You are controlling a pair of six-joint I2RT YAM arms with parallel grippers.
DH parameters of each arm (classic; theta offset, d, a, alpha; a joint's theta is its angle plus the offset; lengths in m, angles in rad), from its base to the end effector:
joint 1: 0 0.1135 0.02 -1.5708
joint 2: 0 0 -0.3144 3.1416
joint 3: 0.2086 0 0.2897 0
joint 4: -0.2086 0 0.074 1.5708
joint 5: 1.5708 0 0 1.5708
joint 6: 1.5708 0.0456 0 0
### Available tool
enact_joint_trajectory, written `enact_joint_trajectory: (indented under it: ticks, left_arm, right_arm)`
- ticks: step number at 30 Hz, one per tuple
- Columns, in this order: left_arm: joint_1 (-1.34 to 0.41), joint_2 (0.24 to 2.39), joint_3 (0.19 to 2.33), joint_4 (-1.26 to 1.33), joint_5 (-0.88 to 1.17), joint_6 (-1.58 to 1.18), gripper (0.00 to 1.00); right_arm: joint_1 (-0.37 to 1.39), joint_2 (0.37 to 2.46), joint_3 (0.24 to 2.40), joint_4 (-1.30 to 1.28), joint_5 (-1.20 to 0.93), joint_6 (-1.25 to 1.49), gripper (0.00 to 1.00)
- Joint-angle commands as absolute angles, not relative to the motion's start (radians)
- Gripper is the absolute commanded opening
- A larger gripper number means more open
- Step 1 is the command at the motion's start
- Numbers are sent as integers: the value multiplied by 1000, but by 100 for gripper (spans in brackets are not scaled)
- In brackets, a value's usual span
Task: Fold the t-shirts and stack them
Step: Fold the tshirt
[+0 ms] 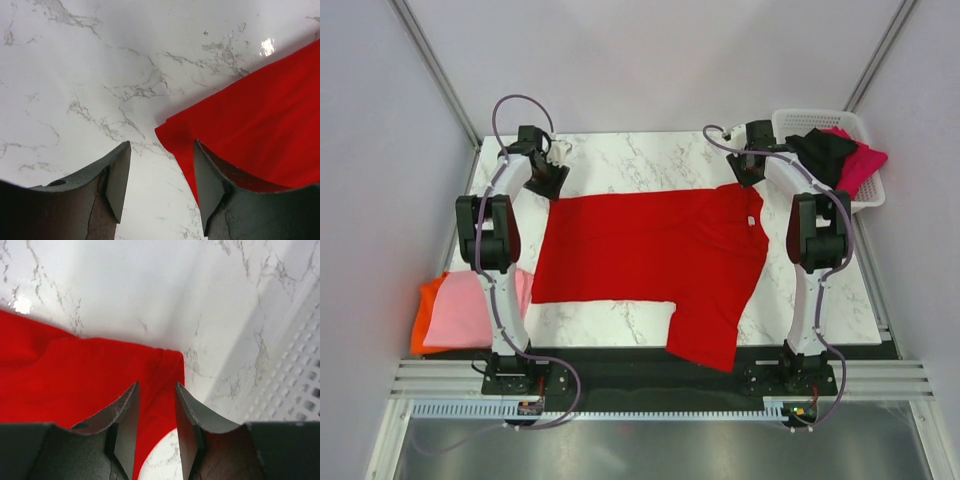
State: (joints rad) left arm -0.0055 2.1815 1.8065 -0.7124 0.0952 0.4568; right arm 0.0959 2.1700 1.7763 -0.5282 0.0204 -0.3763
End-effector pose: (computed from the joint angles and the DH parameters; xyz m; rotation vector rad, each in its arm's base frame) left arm 0.5415 -0.0073 0.2174 0.6373 2.5721 0.0231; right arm 0.5519 0.0522 0.2245 -0.5760 2.4308 -0.1427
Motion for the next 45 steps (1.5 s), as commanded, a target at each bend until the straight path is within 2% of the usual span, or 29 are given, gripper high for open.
enact_joint_trajectory:
  ticks: [1,12,17,26,32,38,45]
  left_arm:
    - [-2,2224,1873,-730,132,408,60]
    - [41,2304,1931,-732,133,394,61]
    - [41,2309,1924,-735,144,396,60]
    - [41,2327,1930,-736,144,402,59]
    - [43,2255,1966,-738,132,379,52]
    - [43,2158,1960,-744,179,347,58]
    - [41,2220,1936,-793,288,334,60]
  right_arm:
    - [81,2243,1870,-522,9,-334,42]
    - [45,2365,1993,-541,23,-341,43]
    - [25,2396,2005,-578,-104,-336,43]
    - [18,2439,2005,-614,-175,-328,41]
    - [20,2439,1987,-627,-195,-334,40]
    - [18,2437,1979,-627,-199,-333,41]
    - [20,2447,1987,-627,-202,-339,40]
